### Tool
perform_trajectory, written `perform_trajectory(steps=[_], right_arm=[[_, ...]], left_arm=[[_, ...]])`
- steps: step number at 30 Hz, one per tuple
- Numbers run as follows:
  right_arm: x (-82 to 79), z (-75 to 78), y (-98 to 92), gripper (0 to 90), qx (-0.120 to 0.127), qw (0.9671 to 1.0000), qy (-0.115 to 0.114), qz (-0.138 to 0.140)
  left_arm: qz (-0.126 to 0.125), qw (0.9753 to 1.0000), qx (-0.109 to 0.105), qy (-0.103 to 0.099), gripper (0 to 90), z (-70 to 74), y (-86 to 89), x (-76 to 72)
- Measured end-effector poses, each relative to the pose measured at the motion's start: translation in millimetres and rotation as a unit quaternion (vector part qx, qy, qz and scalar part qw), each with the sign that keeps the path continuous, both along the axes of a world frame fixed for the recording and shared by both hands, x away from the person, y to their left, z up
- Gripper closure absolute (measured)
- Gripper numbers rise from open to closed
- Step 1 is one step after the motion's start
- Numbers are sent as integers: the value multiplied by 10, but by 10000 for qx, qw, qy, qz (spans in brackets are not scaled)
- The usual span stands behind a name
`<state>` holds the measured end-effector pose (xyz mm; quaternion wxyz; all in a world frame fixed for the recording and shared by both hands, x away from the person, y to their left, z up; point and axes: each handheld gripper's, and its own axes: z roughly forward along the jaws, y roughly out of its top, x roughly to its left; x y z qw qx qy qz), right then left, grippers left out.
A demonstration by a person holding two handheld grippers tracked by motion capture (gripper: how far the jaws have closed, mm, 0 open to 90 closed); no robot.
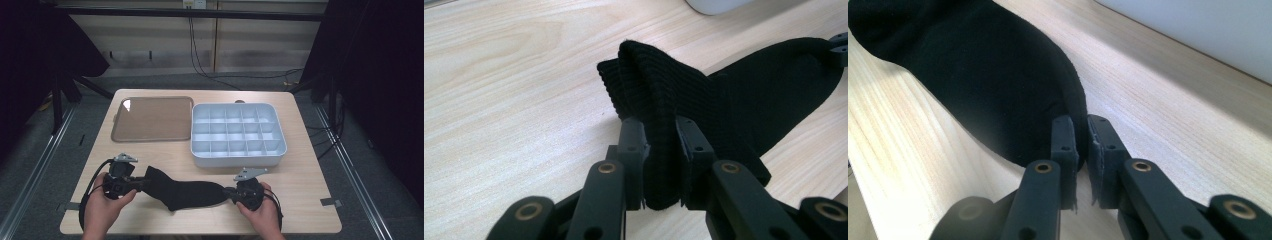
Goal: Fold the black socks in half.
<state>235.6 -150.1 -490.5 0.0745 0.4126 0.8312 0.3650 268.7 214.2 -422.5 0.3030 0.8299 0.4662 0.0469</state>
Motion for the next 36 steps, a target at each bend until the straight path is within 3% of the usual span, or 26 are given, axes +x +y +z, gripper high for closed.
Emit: perform_trajectory(steps=[4,27,31,33,36], right_arm=[[1,8,-4,866,0,10000,18,-1],[14,10,-83,873,-68,9999,23,-91],[7,17,-62,871,-61,10000,29,-73],[3,18,-52,872,-51,10000,16,-52],[2,26,-42,868,2,10000,-2,-28]], left_arm=[[-32,10000,11,-14,758,5,-26,-2],[2,9998,190,-9,758,-45,-17,5],[33,9999,155,-63,758,-26,-27,-6],[14,9996,261,-124,758,-4,-40,-14],[-35,9998,178,-120,757,37,-66,-26]])
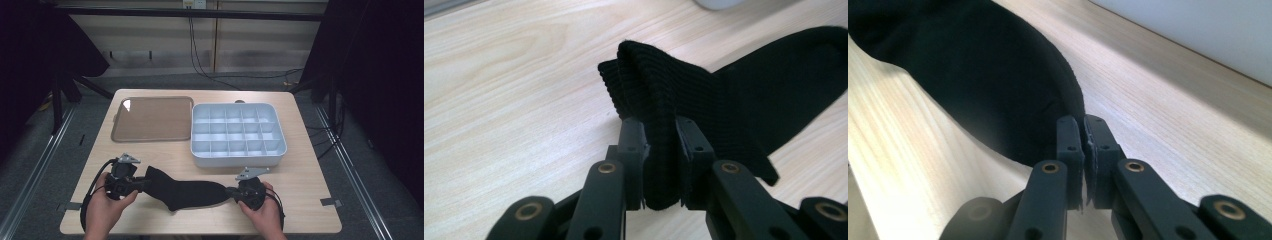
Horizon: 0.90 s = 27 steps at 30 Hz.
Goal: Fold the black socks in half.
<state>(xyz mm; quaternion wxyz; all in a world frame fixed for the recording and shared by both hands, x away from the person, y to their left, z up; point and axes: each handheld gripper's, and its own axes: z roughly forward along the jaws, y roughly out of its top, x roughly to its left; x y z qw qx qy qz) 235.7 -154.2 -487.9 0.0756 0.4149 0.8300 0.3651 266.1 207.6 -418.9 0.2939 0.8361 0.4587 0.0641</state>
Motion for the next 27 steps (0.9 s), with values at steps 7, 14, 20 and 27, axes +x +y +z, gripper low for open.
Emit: perform_trajectory(steps=[7,14,20,27], right_arm=[[-12,53,14,863,93,9999,33,-21],[-7,80,57,870,182,9998,96,-5],[-5,110,131,871,181,9998,74,43],[17,90,178,870,123,9998,80,114]], left_arm=[[-128,9999,-36,-40,756,138,-109,-9],[-275,9996,2,-30,758,223,-232,3],[-398,9992,-48,29,758,244,-313,1],[-587,9982,-95,44,758,268,-438,-20]])
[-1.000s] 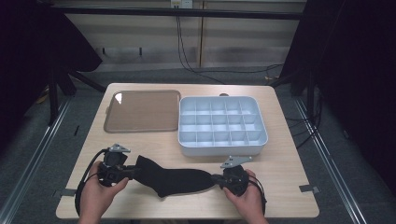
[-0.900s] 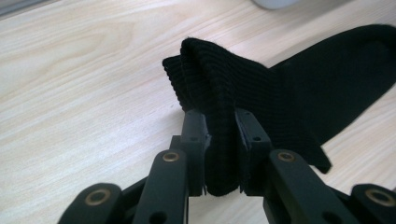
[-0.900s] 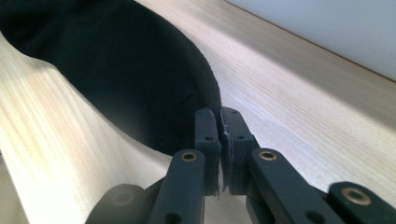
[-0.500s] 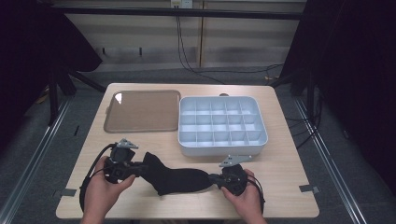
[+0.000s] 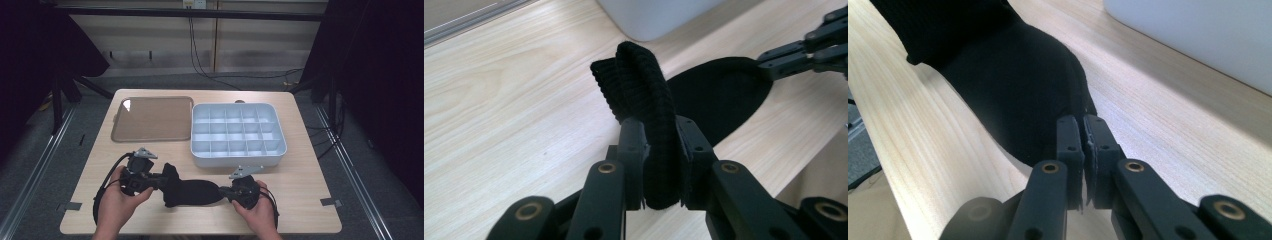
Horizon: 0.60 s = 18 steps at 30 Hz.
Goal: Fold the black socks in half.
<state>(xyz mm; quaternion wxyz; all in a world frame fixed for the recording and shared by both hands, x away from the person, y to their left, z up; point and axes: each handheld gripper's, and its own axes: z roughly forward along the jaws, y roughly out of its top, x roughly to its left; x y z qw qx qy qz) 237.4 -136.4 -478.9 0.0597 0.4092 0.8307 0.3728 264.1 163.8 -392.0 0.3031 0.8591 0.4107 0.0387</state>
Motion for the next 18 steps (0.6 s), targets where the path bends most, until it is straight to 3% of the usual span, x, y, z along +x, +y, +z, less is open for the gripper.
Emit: perform_trajectory(steps=[18], right_arm=[[9,-30,86,870,-1,9999,70,84]], left_arm=[[-385,9991,73,135,758,-103,-373,-18]])
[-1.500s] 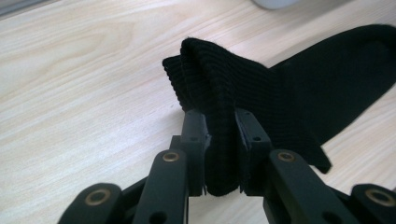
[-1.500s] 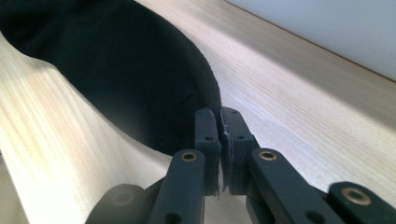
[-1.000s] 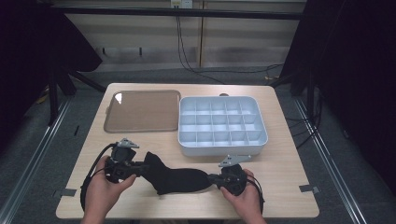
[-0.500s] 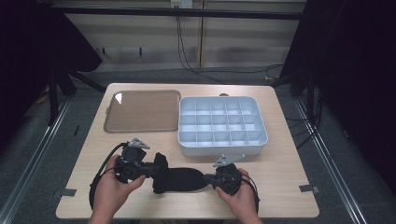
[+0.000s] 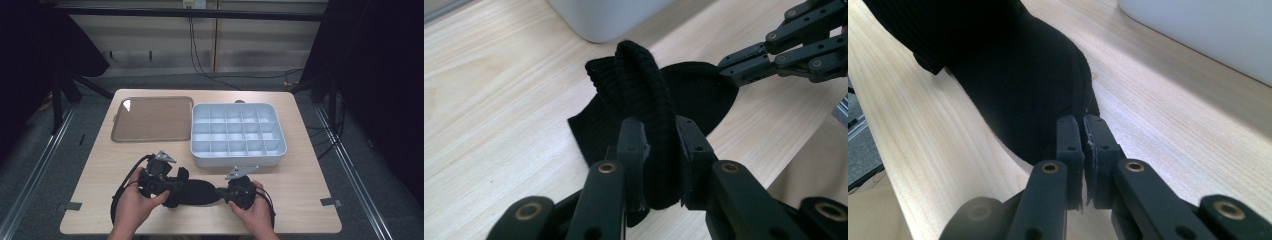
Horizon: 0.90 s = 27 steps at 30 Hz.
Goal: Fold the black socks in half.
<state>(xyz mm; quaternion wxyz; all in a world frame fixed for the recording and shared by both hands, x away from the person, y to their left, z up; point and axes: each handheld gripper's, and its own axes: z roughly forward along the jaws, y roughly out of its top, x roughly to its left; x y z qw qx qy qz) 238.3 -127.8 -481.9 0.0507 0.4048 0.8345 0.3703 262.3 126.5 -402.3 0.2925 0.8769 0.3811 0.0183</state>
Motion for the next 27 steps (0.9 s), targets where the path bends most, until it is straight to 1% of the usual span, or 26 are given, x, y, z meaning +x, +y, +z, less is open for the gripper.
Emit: perform_trajectory(steps=[6,8,14,16,17,19,22,24,27], right_arm=[[0,-21,31,870,17,10000,23,30],[-1,-21,47,871,-12,10000,23,60],[1,-24,122,871,1,9999,41,126],[1,-26,146,871,-21,9998,51,169],[2,-28,159,871,-21,9998,55,168],[5,-30,173,871,-5,9998,57,181],[12,-20,170,871,-55,9998,56,183],[14,-19,169,871,-45,9998,64,184],[18,-17,170,871,-4,9998,68,193]], left_arm=[[-105,9999,88,73,758,-67,-64,7],[-117,9998,118,104,758,-84,-93,4],[-216,9996,161,114,757,-128,-186,8],[-238,9994,219,131,757,-160,-210,17],[-221,9994,214,162,757,-173,-219,16],[-270,9991,277,196,757,-211,-250,18],[-289,9988,310,236,756,-242,-283,12],[-318,9987,322,227,756,-257,-296,13],[-377,9981,417,246,754,-302,-345,2]])
